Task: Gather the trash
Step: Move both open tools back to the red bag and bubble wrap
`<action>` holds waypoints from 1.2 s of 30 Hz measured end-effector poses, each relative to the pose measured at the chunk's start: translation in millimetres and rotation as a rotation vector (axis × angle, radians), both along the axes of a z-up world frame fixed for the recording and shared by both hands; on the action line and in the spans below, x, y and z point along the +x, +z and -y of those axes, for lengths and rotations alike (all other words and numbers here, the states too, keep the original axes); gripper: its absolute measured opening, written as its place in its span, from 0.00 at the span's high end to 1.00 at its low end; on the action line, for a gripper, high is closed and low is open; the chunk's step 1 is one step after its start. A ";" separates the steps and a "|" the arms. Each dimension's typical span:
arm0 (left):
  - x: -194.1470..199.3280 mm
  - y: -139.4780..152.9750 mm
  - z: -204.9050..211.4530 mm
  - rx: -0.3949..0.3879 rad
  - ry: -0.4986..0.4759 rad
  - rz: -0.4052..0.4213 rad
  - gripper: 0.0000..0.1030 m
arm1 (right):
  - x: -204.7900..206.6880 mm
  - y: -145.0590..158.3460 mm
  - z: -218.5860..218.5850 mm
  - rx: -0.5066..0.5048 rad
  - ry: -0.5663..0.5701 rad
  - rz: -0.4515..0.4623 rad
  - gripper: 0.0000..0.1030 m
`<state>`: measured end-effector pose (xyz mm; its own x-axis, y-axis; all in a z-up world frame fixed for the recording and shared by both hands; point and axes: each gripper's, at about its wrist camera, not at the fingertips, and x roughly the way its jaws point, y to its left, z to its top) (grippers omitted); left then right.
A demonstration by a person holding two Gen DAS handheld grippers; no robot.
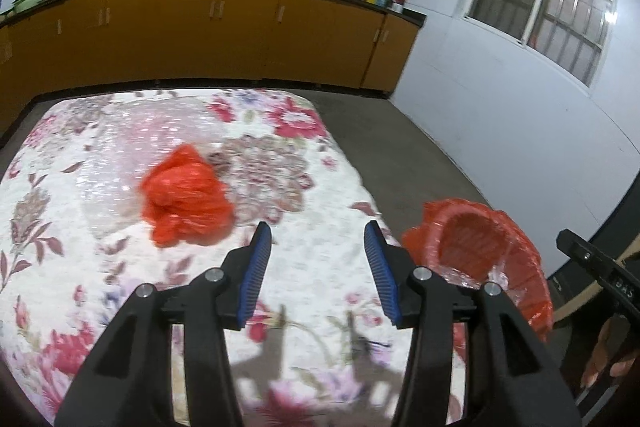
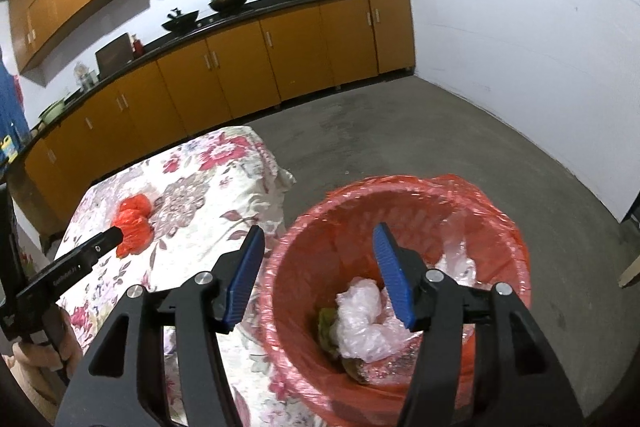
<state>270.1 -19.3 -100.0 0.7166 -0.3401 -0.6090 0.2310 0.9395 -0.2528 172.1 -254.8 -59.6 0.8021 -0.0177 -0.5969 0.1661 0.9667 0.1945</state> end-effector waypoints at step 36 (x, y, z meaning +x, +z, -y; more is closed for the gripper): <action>23.1 -20.7 -169.0 0.034 0.314 -0.015 0.51 | 136.7 -39.1 -213.8 0.001 0.454 -0.076 0.44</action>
